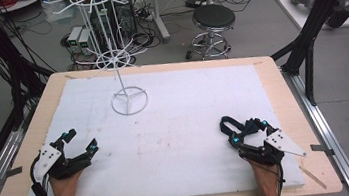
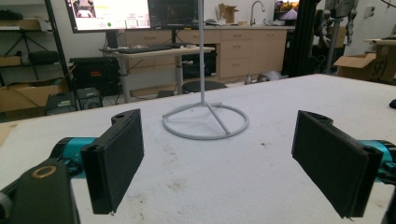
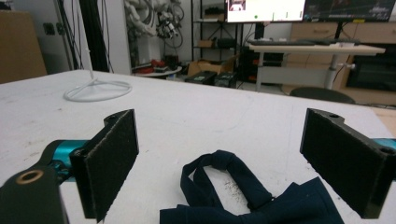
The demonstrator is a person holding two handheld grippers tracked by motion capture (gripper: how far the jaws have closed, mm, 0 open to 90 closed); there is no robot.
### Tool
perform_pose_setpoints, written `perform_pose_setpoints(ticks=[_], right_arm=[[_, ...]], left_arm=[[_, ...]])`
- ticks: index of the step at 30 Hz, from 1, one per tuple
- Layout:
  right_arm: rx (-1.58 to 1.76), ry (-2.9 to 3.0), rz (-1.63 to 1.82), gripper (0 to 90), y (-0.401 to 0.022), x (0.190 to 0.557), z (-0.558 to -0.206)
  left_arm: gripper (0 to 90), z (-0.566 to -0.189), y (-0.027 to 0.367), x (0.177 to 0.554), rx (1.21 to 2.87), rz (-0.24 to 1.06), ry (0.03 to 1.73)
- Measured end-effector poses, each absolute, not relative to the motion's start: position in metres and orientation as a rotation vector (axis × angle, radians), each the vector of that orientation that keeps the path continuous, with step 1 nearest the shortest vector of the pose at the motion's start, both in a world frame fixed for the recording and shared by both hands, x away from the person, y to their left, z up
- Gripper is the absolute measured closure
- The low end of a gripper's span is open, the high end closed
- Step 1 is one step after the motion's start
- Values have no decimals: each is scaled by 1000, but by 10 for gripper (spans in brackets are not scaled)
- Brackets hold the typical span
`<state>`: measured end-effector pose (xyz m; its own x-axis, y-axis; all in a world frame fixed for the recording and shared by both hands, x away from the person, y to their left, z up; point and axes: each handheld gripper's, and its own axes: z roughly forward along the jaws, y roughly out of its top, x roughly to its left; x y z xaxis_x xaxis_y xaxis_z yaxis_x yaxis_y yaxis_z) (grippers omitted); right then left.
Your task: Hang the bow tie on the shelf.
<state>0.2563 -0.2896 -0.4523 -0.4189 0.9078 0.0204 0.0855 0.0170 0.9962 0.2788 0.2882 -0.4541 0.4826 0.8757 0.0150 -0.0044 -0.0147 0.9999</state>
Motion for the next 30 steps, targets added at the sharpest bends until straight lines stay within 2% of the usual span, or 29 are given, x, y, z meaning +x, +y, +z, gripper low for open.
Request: perform_pose_setpoints(ticks=[13, 21, 30], right_arm=[[1040, 1743, 1421, 106, -290, 267, -425], [1046, 1971, 1313, 106, -283, 290, -402], [1055, 2202, 1193, 106, -272, 312, -395]], left_arm=[[171, -454, 288, 278, 1419, 849, 820], [171, -454, 288, 278, 1418, 849, 822], [171, -454, 288, 278, 1417, 849, 822]])
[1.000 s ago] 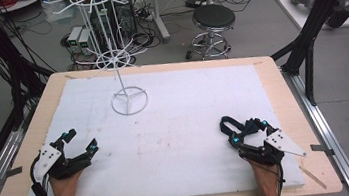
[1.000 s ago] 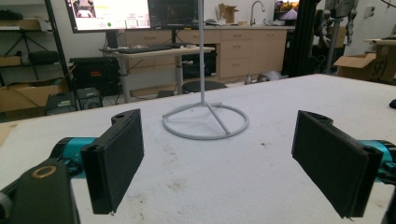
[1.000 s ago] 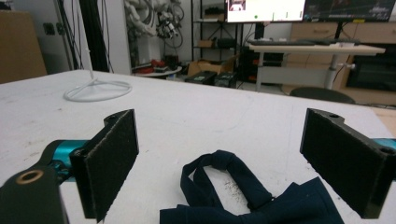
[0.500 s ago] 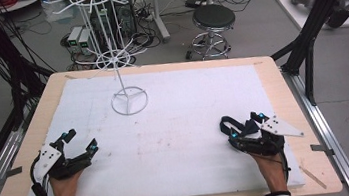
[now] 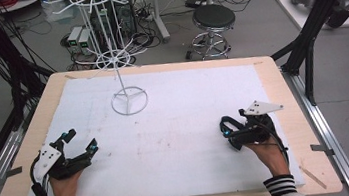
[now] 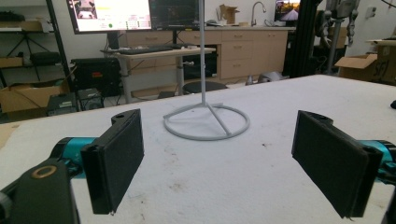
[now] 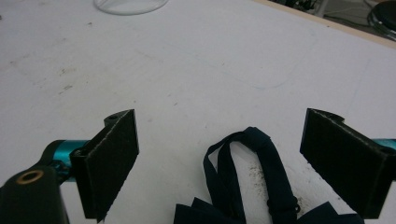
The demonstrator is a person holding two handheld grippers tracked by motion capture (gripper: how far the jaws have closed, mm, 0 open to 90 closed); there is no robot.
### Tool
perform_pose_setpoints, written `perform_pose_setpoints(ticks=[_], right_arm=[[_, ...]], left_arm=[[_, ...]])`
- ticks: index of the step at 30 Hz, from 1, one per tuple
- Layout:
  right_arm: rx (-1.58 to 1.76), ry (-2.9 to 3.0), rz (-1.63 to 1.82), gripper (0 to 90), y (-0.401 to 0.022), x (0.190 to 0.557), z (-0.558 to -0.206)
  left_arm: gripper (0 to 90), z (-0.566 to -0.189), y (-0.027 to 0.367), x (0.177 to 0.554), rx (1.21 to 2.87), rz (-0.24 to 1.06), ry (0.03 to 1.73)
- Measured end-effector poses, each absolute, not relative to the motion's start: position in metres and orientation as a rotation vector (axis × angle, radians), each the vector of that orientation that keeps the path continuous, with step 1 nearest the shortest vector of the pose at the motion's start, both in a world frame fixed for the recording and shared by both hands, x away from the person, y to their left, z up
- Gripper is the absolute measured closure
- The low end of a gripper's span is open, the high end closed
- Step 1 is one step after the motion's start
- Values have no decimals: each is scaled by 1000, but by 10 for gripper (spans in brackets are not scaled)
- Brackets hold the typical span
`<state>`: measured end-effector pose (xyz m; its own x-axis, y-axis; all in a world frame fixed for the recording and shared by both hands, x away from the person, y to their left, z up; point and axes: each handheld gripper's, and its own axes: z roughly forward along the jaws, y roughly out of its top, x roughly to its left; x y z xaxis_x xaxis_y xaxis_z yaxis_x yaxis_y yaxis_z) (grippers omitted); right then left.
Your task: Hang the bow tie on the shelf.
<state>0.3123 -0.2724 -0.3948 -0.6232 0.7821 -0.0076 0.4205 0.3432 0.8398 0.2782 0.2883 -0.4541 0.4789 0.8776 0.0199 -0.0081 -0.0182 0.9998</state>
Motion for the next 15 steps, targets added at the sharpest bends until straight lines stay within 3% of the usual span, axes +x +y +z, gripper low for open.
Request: perform_pose_setpoints(ticks=[15], right_arm=[[1082, 2395, 1033, 165, -266, 335, -406]], left_arm=[[171, -454, 288, 278, 1418, 847, 822]])
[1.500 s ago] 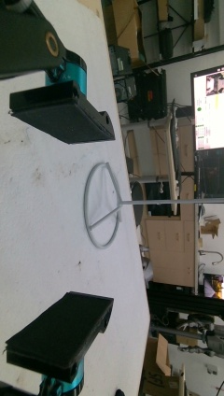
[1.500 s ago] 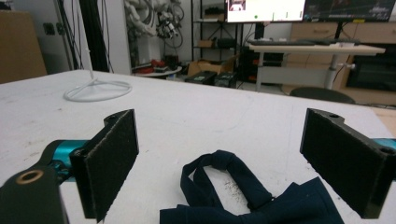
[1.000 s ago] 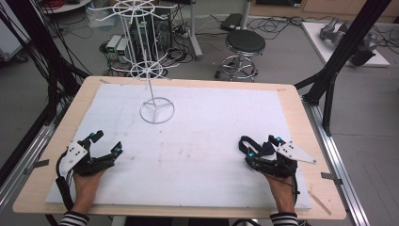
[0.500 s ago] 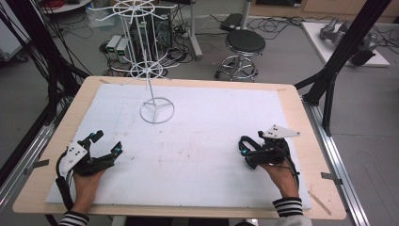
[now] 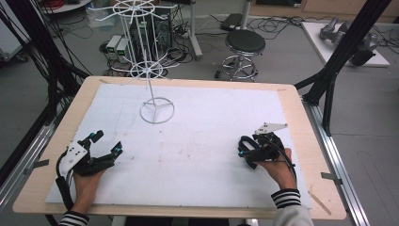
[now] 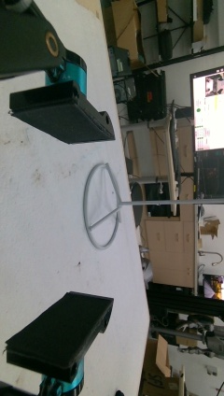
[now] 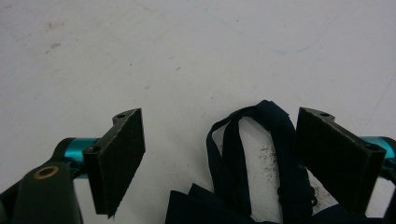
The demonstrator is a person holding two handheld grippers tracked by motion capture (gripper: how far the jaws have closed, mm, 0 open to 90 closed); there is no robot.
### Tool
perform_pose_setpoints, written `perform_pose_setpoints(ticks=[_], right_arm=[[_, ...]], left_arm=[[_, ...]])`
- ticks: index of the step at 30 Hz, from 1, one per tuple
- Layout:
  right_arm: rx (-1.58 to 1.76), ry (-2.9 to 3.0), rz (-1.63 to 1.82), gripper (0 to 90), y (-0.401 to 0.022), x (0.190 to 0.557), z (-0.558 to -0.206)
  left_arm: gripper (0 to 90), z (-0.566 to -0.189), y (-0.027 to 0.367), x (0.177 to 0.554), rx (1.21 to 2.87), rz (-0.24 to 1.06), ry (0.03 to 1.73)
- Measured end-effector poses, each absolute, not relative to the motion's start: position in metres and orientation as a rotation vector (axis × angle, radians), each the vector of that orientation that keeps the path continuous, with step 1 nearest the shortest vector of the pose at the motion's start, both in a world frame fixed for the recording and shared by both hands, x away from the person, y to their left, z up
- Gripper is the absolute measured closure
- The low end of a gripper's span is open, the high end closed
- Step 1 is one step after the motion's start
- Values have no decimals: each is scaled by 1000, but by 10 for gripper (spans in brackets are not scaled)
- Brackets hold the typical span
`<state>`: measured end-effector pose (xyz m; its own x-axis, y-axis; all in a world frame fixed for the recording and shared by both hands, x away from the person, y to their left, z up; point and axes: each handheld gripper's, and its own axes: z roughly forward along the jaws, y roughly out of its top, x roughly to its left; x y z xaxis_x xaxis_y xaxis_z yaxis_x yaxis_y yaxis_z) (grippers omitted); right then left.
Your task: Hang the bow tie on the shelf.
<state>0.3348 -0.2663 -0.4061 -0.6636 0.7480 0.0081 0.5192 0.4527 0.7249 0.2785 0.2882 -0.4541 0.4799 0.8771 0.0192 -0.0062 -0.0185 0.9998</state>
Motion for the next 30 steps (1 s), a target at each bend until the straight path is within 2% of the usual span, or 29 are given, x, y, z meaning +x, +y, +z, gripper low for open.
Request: perform_pose_setpoints(ticks=[10, 24, 27, 30], right_arm=[[1086, 2499, 938, 286, -263, 346, -411], [1095, 2572, 825, 377, -258, 357, -415], [1091, 2571, 808, 472, -257, 360, -417], [1091, 2575, 808, 493, -256, 361, -418]], left_arm=[[171, -454, 288, 278, 1416, 847, 823], [171, -454, 288, 279, 1416, 844, 825], [171, -454, 289, 279, 1418, 842, 826], [171, -454, 288, 279, 1418, 842, 826]])
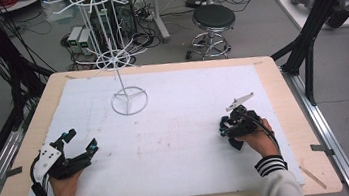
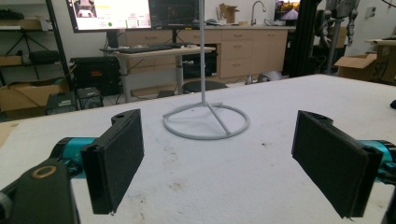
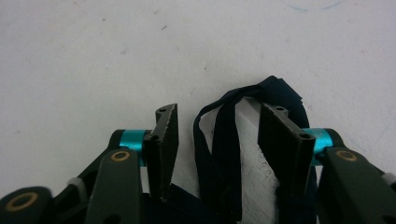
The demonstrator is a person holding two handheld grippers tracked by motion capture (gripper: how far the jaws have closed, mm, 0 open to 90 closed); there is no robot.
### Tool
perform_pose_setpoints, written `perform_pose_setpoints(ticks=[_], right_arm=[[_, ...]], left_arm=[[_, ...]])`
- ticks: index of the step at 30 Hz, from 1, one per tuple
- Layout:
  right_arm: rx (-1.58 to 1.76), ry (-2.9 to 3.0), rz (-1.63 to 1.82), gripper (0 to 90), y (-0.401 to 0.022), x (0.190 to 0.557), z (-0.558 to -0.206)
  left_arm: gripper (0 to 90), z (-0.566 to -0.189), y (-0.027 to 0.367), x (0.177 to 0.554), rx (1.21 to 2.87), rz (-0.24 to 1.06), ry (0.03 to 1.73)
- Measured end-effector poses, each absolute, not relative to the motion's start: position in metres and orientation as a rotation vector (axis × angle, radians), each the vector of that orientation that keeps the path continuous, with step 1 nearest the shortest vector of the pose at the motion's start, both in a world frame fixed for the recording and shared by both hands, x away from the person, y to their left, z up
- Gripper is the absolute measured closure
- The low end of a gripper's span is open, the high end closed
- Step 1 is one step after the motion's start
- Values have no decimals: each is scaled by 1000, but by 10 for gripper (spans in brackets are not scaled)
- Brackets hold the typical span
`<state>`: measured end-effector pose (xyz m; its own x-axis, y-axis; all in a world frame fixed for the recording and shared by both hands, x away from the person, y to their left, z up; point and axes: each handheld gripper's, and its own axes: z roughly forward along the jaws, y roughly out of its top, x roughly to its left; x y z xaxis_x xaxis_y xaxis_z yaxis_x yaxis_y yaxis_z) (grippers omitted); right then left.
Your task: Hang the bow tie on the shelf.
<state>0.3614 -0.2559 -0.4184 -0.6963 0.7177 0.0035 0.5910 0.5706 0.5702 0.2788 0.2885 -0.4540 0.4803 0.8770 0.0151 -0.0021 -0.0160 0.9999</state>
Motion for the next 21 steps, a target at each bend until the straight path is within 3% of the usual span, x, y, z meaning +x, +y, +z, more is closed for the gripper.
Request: perform_pose_setpoints(ticks=[16, 21], right_arm=[[1122, 2595, 772, 623, -255, 365, -423], [1121, 2606, 772, 707, -255, 366, -423]], left_arm=[[172, -454, 288, 279, 1419, 841, 827], [172, -454, 288, 279, 1419, 841, 827]])
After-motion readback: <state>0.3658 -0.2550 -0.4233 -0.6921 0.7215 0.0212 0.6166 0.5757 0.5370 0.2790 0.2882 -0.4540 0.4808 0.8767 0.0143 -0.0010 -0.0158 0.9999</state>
